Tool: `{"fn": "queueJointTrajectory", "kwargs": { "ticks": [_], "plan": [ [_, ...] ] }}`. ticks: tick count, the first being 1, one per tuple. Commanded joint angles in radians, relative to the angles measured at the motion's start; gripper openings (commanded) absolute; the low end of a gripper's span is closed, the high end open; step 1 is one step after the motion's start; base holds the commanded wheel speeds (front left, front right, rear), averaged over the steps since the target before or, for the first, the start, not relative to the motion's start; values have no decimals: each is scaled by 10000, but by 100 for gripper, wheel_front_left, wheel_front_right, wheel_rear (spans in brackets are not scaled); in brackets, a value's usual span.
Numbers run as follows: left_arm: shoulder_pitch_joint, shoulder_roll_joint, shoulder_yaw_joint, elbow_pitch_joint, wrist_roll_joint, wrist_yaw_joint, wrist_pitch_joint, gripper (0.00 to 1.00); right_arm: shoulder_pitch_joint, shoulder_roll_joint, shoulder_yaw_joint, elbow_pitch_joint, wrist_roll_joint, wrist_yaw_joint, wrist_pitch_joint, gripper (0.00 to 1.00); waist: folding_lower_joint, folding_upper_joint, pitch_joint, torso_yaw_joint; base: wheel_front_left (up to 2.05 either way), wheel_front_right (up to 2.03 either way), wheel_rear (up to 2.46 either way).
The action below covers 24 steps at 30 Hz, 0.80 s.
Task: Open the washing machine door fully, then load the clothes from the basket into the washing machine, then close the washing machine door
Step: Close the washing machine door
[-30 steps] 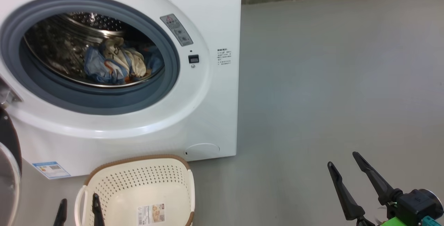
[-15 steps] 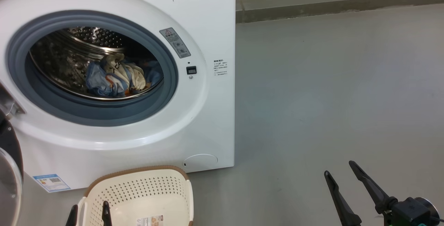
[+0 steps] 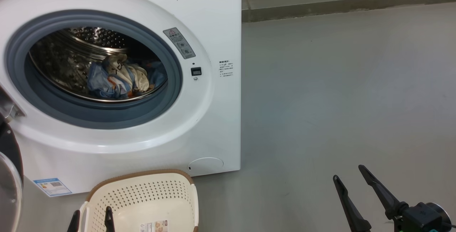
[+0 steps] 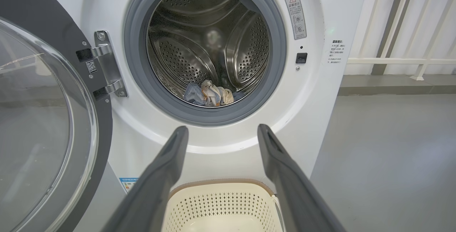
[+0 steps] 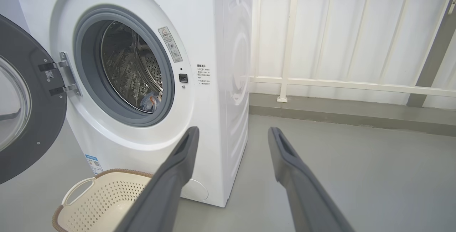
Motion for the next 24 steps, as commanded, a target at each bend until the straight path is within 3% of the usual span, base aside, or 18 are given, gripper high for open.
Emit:
{"fn": "queueJointTrajectory", "kwargs": {
  "ticks": [1,11,24],
  "plan": [
    [-329,161,294,-180,73,116,6,100,-231,-118,173,-227,-12,16,-46,100,0,0,7,11,0,0,0],
    [-290,196,213,-160,105,240,39,100,-258,-134,203,-226,0,16,-46,100,0,0,9,61,-49,48,1],
    [-362,299,89,-102,81,227,45,100,-303,-135,180,-196,23,16,-46,100,0,0,89,85,-160,159,1]
  ]
}}
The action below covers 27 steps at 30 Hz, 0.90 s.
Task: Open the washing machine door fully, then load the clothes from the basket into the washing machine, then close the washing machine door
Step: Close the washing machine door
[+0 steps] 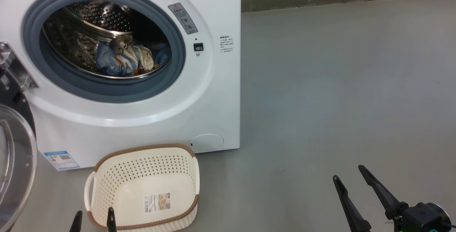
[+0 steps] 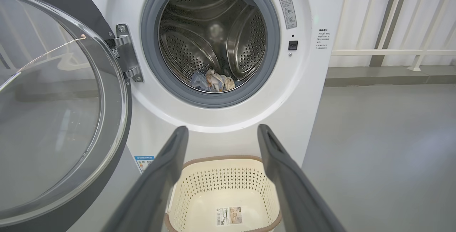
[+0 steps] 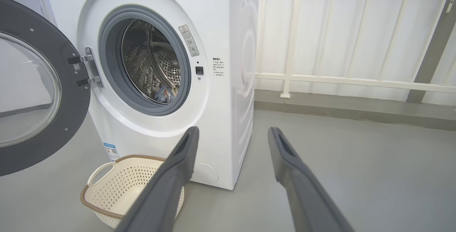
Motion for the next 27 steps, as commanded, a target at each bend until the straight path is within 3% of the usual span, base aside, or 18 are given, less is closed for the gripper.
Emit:
{"fn": "queueJointTrajectory", "kwargs": {
  "ticks": [1,27],
  "plan": [
    [-353,117,311,-107,94,72,-45,100,-295,-136,166,-211,25,16,-46,100,0,-1,5,14,-116,116,0],
    [-447,315,94,-162,260,209,-197,100,-247,-48,-2,-182,-9,16,-46,100,0,-1,27,622,-17,17,0]
  ]
}}
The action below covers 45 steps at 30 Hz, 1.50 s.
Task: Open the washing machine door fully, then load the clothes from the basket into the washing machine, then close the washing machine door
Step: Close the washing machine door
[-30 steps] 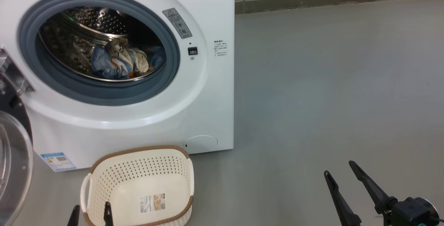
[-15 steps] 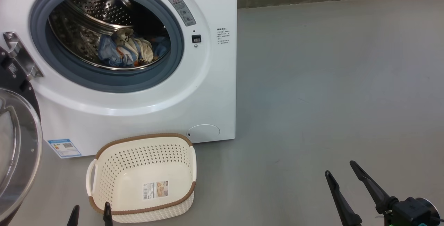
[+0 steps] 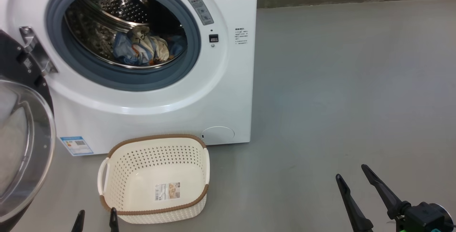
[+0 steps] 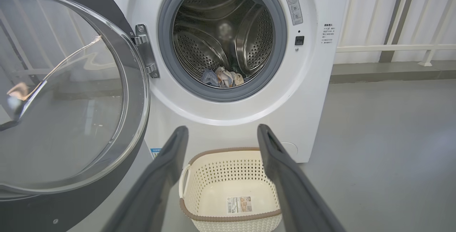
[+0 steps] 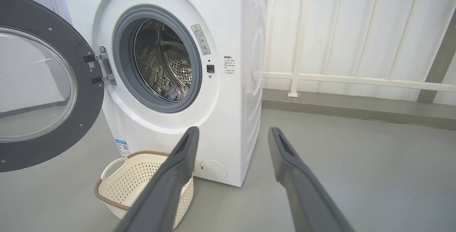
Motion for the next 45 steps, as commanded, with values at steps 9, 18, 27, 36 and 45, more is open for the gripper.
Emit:
{"fn": "queueJointTrajectory", "kwargs": {
  "ticks": [9,18,27,36,45],
  "plan": [
    [-490,216,297,-297,85,198,-92,100,-193,-129,137,-229,20,16,-46,100,0,0,49,1076,0,0,0],
    [-342,322,324,-518,122,347,-33,100,-216,-211,232,-163,29,16,-46,100,0,0,57,2917,0,0,0],
    [-322,307,206,-498,42,344,-22,100,-200,-213,261,-179,6,16,-46,100,0,0,-66,4488,0,0,0],
    [-165,211,345,-686,-49,534,-122,100,-709,-438,753,-33,94,16,-46,100,0,0,186,4910,0,0,0],
    [-44,80,385,-855,-41,634,-196,100,-1006,-569,991,133,240,16,-46,100,0,0,249,4927,0,0,0]
  ]
}}
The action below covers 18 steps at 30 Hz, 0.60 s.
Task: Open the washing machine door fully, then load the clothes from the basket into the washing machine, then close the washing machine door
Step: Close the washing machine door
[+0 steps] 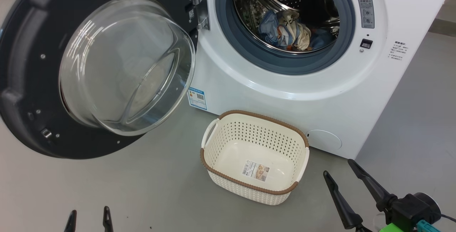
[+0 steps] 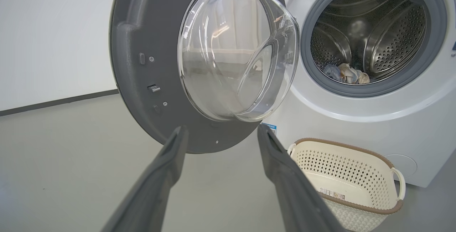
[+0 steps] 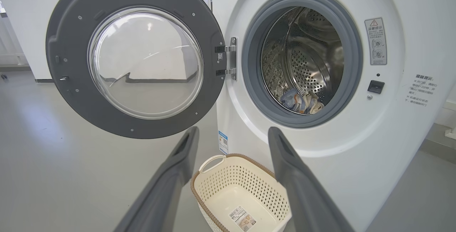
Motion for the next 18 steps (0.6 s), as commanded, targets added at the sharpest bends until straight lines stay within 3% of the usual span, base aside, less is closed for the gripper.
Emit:
{"fn": "queueJointTrajectory", "kwargs": {
  "ticks": [1,6,7,8,18],
  "plan": [
    [-258,-1,327,-400,-28,113,-112,100,-401,-242,263,-196,166,16,-46,100,0,0,28,-3,0,0,0],
    [-303,-40,313,-389,9,91,-126,100,-425,-340,271,-204,184,16,-46,100,0,0,107,1,0,0,0],
    [-314,-62,308,-398,10,87,-128,46,-423,-353,263,-208,183,16,-46,100,0,0,123,4,0,0,0],
    [-336,-83,298,-436,7,62,-130,0,-423,-364,256,-214,183,16,-46,100,0,0,140,8,0,0,0],
    [-333,-139,417,-844,-175,-405,-134,0,-464,-371,289,-206,178,16,-46,100,0,0,160,31,0,0,0]
  ]
}}
